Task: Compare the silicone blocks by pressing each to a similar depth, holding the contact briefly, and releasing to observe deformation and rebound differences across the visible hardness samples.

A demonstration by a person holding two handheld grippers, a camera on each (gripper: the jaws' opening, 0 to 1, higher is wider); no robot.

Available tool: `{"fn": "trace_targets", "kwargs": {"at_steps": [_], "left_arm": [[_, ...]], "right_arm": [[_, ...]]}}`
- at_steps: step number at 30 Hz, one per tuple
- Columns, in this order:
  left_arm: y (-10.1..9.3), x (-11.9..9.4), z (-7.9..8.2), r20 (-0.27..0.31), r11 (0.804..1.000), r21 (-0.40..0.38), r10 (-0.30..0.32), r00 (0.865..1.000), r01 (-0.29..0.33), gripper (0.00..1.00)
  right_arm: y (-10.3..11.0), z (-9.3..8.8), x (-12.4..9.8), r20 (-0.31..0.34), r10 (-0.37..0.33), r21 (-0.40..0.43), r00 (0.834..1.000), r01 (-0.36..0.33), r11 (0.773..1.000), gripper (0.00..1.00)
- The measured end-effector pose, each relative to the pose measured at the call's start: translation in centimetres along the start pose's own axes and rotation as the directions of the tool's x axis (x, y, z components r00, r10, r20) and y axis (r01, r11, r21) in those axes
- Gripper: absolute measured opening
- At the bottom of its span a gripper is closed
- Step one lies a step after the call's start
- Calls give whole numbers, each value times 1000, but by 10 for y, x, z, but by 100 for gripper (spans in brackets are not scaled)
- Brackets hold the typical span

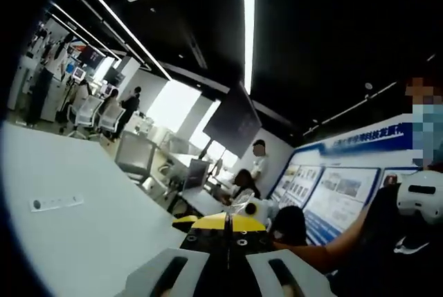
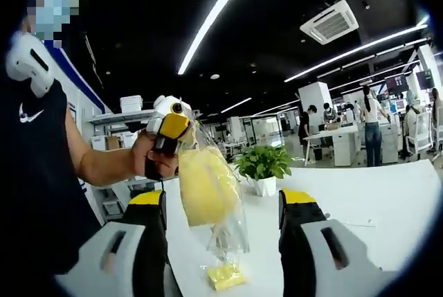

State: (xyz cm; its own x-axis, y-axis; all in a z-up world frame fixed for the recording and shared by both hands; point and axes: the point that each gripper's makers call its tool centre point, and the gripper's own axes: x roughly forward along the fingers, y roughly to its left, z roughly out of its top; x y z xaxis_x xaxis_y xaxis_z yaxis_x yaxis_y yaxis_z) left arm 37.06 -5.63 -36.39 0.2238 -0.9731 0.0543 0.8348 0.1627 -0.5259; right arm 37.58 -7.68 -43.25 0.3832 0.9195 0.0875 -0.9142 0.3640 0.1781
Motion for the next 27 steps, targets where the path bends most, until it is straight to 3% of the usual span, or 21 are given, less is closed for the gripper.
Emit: {"fn": "trace_targets", "kwargs": {"at_steps": [2, 11, 21, 27], "left_arm": [[-1, -1, 0, 1, 1000, -3, -2, 1000, 2, 0], [0, -5, 3, 14, 1000, -20, -5, 1000, 5, 0], [-7, -4, 2, 25, 998, -45, -35, 999, 36, 0], [-8, -5, 3, 28, 998, -45, -33, 999, 34, 0]], "right_arm": [[2, 1, 4, -7, 7, -8, 1000, -7, 1000, 60], [11, 2, 7, -15, 66, 22, 998, -65, 998, 41], [17, 5, 13, 2, 101, 10, 995, -101, 995, 45], [21, 5, 16, -2, 117, -26, 993, -117, 993, 33]]}}
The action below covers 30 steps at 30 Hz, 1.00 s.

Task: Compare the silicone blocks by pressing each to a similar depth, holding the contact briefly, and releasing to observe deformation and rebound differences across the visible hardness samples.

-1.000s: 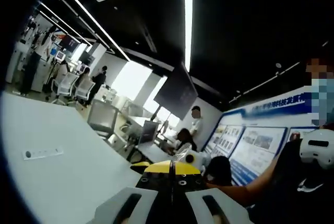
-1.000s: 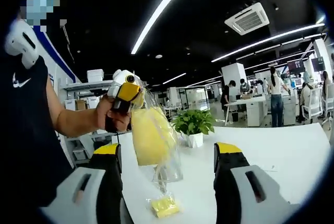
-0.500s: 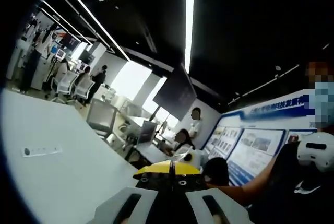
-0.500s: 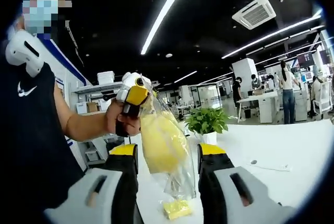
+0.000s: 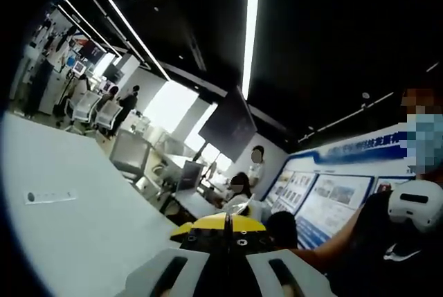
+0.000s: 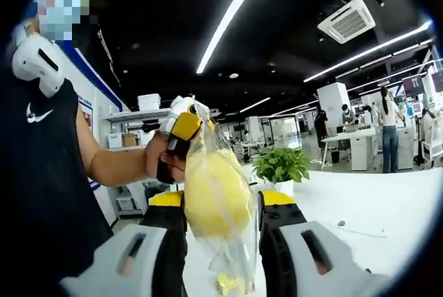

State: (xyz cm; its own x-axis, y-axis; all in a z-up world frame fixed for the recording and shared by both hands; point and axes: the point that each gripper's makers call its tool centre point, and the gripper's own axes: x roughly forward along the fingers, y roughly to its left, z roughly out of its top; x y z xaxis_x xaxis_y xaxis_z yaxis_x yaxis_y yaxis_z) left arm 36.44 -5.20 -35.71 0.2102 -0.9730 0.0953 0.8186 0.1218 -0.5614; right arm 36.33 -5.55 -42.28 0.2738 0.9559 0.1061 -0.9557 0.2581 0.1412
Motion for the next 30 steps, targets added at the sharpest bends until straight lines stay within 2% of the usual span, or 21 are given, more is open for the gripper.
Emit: {"fn": "trace_targets", "kwargs": {"at_steps": [4, 9, 11, 16, 23, 26, 30], "left_arm": [[2, -3, 2, 7, 1000, -1, 7, 1000, -7, 0], [2, -6, 3, 17, 1000, 3, 11, 1000, -12, 0], [3, -7, 3, 19, 1000, -2, 15, 1000, -15, 0], [3, -7, 3, 24, 1000, -4, 17, 1000, -17, 0], [-2, -9, 1, 22, 1000, 0, 6, 1000, -6, 0], [-2, -10, -1, 19, 1000, 8, 10, 1000, -10, 0], [-1, -14, -7, -3, 999, 35, 31, 1000, -31, 0]], "right_arm": [[2, 2, 1, 13, 4, -39, 1000, -3, 999, 25], [5, 4, 4, -2, 16, -57, 1000, -16, 998, 19], [5, 2, 4, -16, 18, -18, 1000, -18, 1000, 18], [6, 2, 3, -29, 17, -25, 999, -18, 1000, 14], [12, 3, 1, -63, 53, 85, 997, -47, 995, 6], [13, 1, 2, -78, 66, 94, 995, -59, 994, 4], [13, -5, 1, -138, 80, 72, 987, -70, 995, 2]]}}
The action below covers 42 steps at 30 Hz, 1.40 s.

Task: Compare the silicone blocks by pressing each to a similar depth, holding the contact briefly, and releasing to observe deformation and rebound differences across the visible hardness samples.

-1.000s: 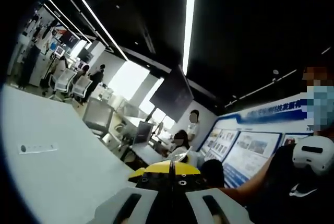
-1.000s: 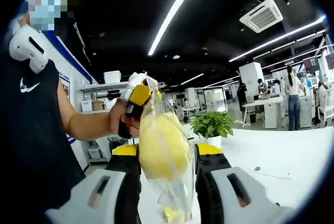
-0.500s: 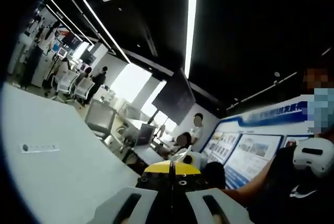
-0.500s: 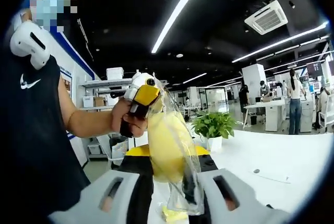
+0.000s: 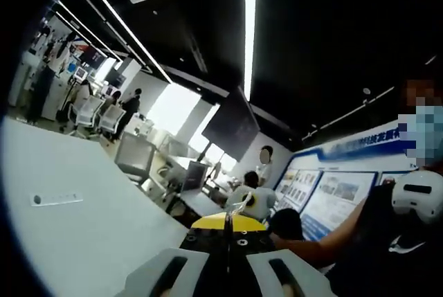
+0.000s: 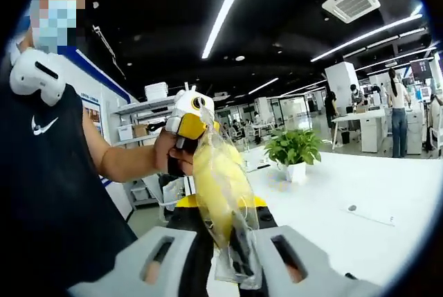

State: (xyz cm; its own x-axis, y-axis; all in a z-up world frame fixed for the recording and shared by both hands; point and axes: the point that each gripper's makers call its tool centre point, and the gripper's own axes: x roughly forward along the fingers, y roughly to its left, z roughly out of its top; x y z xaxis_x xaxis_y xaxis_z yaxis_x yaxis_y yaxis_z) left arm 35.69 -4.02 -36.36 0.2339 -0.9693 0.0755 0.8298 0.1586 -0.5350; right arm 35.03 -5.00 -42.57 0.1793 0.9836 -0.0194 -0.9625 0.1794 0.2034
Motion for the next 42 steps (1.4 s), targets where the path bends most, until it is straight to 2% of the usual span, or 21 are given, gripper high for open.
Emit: {"fn": "trace_targets", "kwargs": {"at_steps": [4, 10, 15, 21, 26, 30, 32, 33, 37, 42], "left_arm": [[-3, -2, -2, -8, 999, 36, -2, 1000, 2, 0], [-1, -3, -4, -19, 999, 50, 6, 1000, -6, 0], [1, -2, -6, -20, 998, 64, 9, 1000, -8, 0], [4, 0, -12, -32, 999, 47, 12, 999, -10, 0], [5, 2, -14, -32, 999, 49, 16, 999, -15, 0], [8, 3, -12, -26, 999, 34, 28, 999, -27, 0], [8, 2, -13, -32, 998, 58, 34, 999, -32, 0], [9, 1, -15, -45, 995, 94, 43, 998, -39, 0], [11, -1, -20, -54, 992, 114, 58, 997, -52, 0], [11, -2, -19, -42, 990, 128, 59, 997, -53, 0]], "right_arm": [[2, -1, 1, -6, 16, -2, 1000, -16, 1000, 2], [3, -4, 3, -5, 23, 6, 1000, -23, 1000, 2], [6, -7, 2, -19, 26, 42, 1000, -25, 999, 2], [5, -13, -2, -36, 28, 78, 999, -25, 997, 3], [1, -16, -4, -13, 19, 86, 1000, -18, 996, 3], [0, -14, -3, -15, 14, 64, 1000, -13, 998, 3], [-1, -15, -3, -23, 13, 46, 1000, -12, 999, 2], [1, -17, -3, -40, 30, 67, 999, -27, 997, 2], [1, -22, -1, -58, 30, 71, 998, -25, 997, 2], [0, -21, -2, -49, 21, 70, 999, -18, 997, 2]]}}
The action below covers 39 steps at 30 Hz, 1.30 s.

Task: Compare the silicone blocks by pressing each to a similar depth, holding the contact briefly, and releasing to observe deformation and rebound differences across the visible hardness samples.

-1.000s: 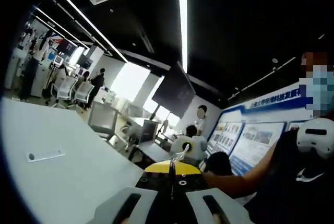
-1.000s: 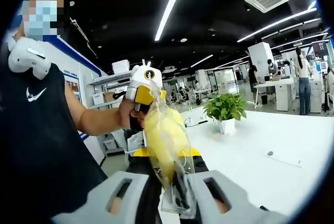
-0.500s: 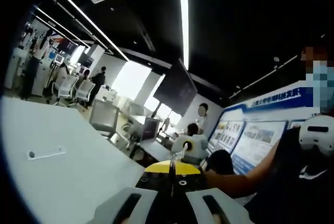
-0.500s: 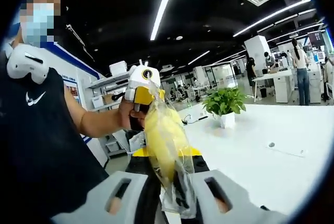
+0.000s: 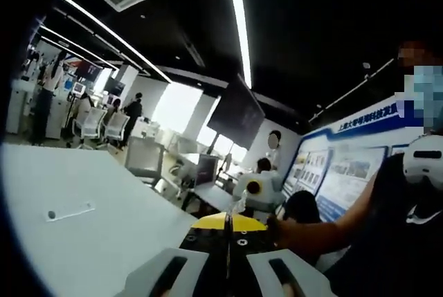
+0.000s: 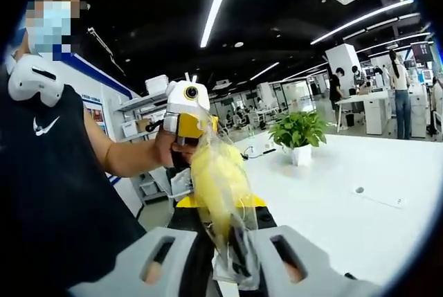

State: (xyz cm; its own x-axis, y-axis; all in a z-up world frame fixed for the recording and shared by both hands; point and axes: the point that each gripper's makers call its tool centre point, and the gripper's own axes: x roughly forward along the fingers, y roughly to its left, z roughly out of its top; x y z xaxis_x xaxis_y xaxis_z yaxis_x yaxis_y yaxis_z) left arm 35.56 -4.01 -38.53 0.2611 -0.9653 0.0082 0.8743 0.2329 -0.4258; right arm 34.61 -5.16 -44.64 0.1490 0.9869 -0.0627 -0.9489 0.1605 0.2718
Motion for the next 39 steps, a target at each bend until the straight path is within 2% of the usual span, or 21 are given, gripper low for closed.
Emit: {"fn": "trace_targets", "kwargs": {"at_steps": [4, 7, 13, 24, 30, 35, 39], "left_arm": [[2, -2, 1, 22, 1000, -15, -3, 1000, 3, 0], [1, -3, 2, 24, 1000, -9, -10, 1000, 11, 0], [2, -2, 3, 29, 1000, -20, -12, 1000, 12, 0], [5, 1, -5, 2, 1000, -23, 9, 1000, -9, 0], [3, 2, -4, 11, 999, -33, -1, 1000, 1, 0], [2, 5, -10, -13, 1000, 24, 13, 1000, -13, 0], [2, 6, -12, -22, 1000, 25, 19, 1000, -19, 0]], "right_arm": [[0, 0, 1, 2, 1, 4, 1000, -1, 1000, 2], [0, 1, 2, 18, -9, -27, 1000, 10, 1000, 2], [-3, 3, 1, 9, -8, -29, 1000, 8, 1000, 2], [-2, -6, 0, 2, 3, -27, 1000, -3, 1000, 1], [-2, -4, -3, -8, -1, -22, 1000, 0, 1000, 1], [-3, -8, -6, -41, -11, -41, 999, 9, 999, 1], [-3, -11, -8, -45, -11, -34, 999, 10, 999, 2]]}}
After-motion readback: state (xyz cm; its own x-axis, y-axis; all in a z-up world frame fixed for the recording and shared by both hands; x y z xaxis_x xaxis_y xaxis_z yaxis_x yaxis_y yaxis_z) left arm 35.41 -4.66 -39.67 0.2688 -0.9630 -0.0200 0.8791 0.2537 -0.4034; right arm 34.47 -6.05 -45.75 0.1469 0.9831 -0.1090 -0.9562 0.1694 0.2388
